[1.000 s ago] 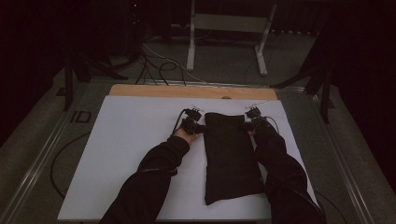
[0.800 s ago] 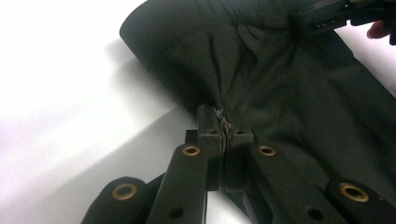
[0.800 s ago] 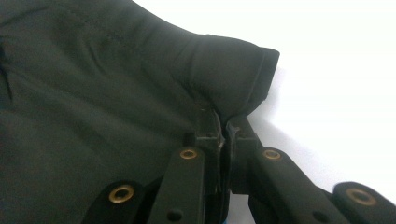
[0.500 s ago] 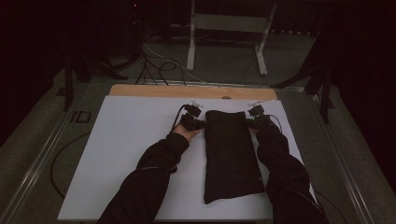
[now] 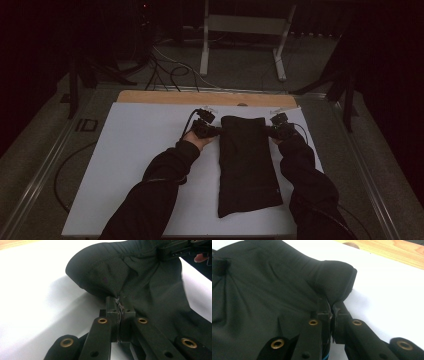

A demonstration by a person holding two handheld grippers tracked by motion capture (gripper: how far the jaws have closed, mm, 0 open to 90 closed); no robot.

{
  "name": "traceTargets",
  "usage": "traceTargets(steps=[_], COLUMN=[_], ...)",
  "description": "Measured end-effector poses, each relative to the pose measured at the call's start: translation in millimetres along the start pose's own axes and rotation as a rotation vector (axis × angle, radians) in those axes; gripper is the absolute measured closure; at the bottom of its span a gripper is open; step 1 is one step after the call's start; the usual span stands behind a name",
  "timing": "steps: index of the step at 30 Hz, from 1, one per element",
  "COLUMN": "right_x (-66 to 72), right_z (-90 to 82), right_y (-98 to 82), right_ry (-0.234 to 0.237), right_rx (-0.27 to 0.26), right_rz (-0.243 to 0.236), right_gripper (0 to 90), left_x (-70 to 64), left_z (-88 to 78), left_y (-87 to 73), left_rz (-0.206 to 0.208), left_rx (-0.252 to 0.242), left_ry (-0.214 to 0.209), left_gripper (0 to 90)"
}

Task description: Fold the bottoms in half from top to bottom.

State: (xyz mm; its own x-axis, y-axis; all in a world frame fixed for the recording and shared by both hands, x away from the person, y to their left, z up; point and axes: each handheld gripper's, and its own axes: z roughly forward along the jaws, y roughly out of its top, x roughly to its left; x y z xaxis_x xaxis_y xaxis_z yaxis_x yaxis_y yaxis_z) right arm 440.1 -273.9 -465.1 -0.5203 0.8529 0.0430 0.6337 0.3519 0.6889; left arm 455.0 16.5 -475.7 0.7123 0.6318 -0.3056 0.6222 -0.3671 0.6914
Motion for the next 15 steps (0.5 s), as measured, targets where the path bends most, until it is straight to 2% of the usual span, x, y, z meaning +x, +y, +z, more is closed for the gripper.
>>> traceTargets(steps=[15], right_x=[13.9], right_z=[-21.9], right_y=[-16.6], right_ry=[0.013], right_rx=[-0.018], right_rz=[-0.039], right_gripper=[86.6], left_x=[-17.5], left_z=[-13.0], left_y=[-9.2], left_rz=[0.051], left_rx=[0.015], left_ry=[-0.051], left_gripper=[88.7])
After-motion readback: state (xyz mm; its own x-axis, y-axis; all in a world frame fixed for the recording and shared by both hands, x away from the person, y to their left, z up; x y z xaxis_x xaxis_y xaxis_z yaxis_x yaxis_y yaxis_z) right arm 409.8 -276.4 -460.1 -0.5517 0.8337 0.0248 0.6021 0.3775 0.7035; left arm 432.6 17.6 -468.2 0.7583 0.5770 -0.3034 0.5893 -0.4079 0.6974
